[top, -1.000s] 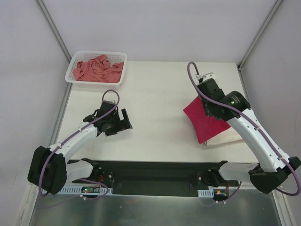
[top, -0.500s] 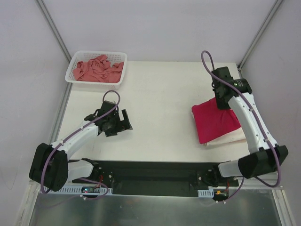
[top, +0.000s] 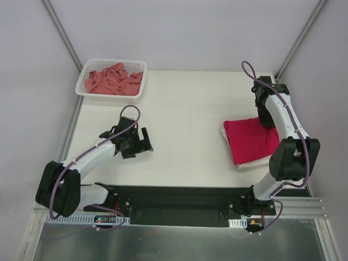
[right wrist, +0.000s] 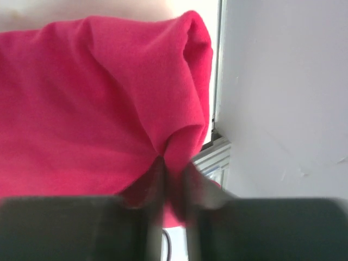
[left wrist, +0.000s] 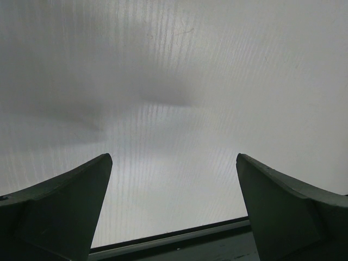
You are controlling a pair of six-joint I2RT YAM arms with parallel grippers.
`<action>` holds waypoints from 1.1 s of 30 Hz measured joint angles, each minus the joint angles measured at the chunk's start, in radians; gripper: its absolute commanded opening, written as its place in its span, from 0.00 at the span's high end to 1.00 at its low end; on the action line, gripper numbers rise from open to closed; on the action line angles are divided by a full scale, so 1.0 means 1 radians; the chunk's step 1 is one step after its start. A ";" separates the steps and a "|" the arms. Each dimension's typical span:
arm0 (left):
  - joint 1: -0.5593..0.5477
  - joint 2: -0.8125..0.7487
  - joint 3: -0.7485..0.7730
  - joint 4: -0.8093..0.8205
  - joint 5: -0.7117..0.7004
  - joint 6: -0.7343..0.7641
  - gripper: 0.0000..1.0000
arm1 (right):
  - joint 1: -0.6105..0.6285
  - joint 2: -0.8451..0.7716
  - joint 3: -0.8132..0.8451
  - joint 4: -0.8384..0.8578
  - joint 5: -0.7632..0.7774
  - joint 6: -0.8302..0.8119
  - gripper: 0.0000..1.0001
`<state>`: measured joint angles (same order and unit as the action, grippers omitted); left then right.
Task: Fold and stack the t-shirts
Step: Neatly place the folded tshirt to the corner
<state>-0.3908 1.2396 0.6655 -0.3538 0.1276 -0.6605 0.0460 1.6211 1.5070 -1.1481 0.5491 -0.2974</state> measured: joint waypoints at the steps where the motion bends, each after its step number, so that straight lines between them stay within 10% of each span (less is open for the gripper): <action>1: 0.000 0.000 0.000 0.000 0.000 0.000 0.01 | -0.011 0.013 0.000 0.007 0.000 -0.006 0.59; 12: 0.000 -0.002 0.000 0.000 0.003 0.015 0.01 | -0.082 0.097 0.000 0.114 0.031 0.009 0.33; 14: 0.000 -0.010 0.000 0.000 0.003 0.016 0.01 | -0.084 0.080 0.000 0.124 0.017 0.034 0.01; 27: 0.000 -0.272 0.039 -0.042 -0.012 -0.002 0.01 | -0.083 -0.851 -0.464 0.526 -0.516 0.251 0.04; 33: 0.000 -0.452 0.064 -0.115 -0.124 -0.028 0.01 | -0.083 -1.039 -0.713 0.658 -0.776 0.336 0.04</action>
<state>-0.3908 0.7879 0.7296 -0.4686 0.0036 -0.6888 -0.0368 0.5819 0.7940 -0.4896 -0.2264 0.0387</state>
